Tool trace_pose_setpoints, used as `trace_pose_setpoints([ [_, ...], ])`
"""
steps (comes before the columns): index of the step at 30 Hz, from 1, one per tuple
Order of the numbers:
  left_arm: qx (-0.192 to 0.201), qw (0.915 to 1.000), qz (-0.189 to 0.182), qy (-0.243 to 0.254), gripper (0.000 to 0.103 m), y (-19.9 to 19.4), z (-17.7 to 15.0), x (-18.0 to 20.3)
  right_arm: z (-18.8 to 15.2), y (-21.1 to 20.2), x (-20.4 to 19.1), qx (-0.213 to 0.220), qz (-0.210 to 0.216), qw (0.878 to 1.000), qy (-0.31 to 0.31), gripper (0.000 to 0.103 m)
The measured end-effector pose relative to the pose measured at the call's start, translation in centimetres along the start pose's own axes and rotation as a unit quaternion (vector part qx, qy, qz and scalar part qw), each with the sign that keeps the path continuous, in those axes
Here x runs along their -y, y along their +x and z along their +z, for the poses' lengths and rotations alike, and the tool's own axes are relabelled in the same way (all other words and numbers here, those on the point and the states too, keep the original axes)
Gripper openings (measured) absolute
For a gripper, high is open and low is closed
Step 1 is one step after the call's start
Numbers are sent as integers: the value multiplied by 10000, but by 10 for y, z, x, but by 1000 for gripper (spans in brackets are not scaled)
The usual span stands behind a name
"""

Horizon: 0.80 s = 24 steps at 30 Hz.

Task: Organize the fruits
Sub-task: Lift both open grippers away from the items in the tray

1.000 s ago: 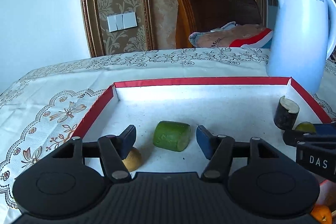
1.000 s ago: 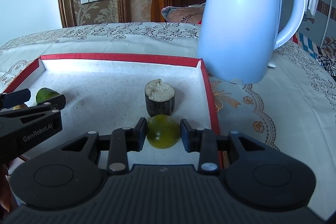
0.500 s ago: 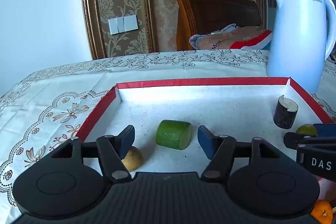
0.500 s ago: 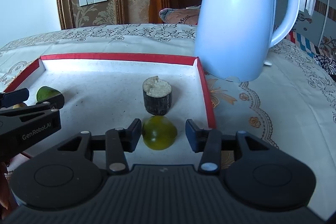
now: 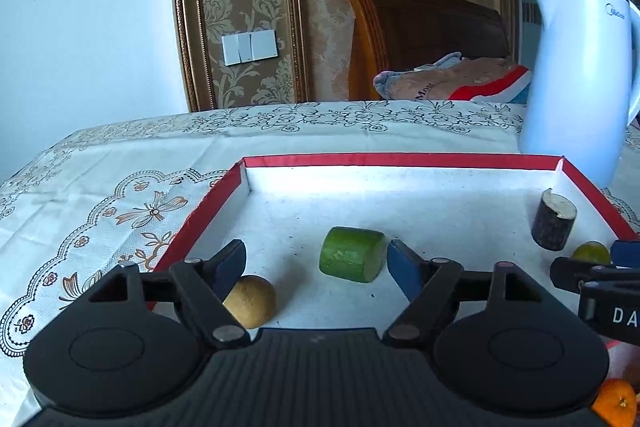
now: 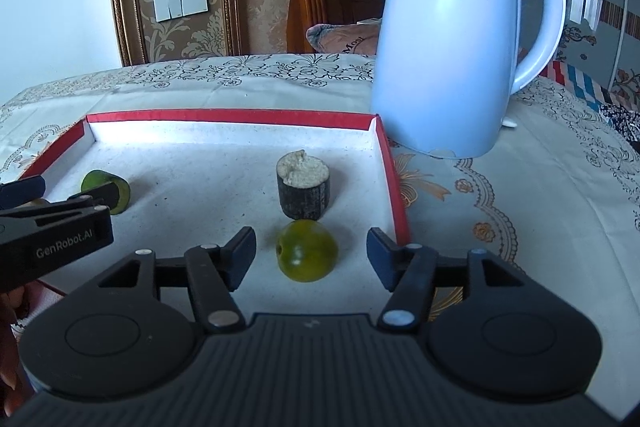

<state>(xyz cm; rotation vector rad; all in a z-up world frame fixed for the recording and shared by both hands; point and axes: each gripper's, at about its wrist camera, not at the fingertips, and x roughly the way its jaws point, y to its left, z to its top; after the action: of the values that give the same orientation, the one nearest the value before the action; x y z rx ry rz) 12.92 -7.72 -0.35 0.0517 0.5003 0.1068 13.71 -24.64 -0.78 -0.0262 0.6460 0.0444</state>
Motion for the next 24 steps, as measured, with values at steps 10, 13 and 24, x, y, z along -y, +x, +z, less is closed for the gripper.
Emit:
trace_pose_setpoints([
  [10,9,9998,-173,-30,78,-7,-2,-1,-6,-14,-2,280,-22,9996,-51,80],
  [13,-101,9996,-253,-77,78,-7,-3,-3,-8,-17,0,284,34,9996,-11,81],
  [24,-31,9996,-264,-90,78,-20,-8,-7,-17,-28,3,366,197,9991,92,86],
])
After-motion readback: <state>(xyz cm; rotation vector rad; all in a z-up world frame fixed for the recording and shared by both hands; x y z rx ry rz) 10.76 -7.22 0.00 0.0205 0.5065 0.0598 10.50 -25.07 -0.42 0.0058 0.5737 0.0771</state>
